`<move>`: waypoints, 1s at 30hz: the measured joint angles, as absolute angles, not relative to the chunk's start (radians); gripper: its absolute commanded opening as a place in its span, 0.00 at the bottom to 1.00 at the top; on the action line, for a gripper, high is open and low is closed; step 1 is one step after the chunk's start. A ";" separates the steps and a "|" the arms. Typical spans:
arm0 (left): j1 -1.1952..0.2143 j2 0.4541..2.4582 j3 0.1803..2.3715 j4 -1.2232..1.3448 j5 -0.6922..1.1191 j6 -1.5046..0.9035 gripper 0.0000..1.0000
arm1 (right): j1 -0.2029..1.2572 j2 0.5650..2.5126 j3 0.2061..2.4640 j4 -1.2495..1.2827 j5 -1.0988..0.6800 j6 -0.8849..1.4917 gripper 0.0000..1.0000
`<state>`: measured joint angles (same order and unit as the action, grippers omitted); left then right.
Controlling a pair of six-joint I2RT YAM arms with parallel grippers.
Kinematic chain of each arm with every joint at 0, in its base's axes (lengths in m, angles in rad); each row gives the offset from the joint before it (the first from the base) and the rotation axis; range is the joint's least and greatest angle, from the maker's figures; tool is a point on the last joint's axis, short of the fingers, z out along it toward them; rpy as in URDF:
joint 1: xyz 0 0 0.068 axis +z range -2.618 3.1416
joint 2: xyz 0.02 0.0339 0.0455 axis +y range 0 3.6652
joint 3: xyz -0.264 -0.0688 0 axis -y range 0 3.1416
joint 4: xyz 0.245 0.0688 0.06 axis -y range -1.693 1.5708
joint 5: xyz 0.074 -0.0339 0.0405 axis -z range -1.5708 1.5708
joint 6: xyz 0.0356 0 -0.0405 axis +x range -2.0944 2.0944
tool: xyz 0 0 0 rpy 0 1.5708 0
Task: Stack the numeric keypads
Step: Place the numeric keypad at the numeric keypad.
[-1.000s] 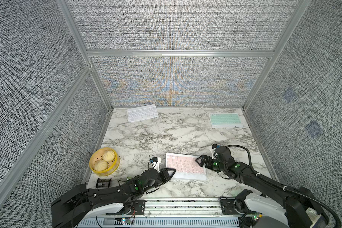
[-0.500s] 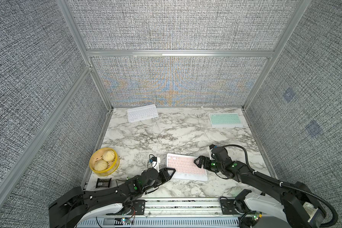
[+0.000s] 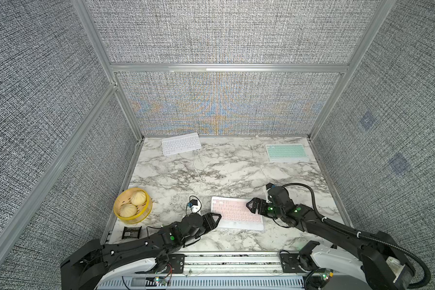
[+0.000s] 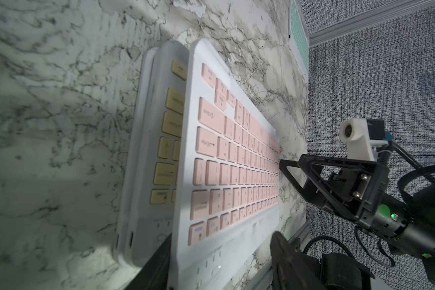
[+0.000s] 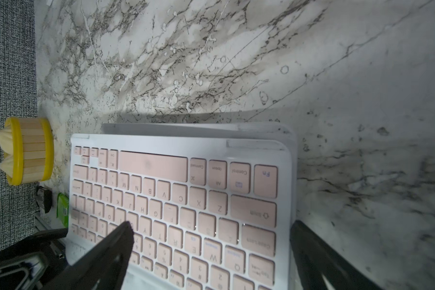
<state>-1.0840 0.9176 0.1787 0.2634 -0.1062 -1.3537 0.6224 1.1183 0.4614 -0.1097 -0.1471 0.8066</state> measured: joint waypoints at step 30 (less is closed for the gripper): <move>-1.078 0.993 0.274 0.182 -0.138 -1.306 0.91 | 0.638 1.186 0.513 -0.121 -0.130 0.807 0.98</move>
<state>-1.0782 0.9928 0.2741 0.1822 -0.1383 -1.3056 0.6376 1.1858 0.5125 -0.1215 -0.1295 0.8074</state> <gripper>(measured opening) 0.908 0.980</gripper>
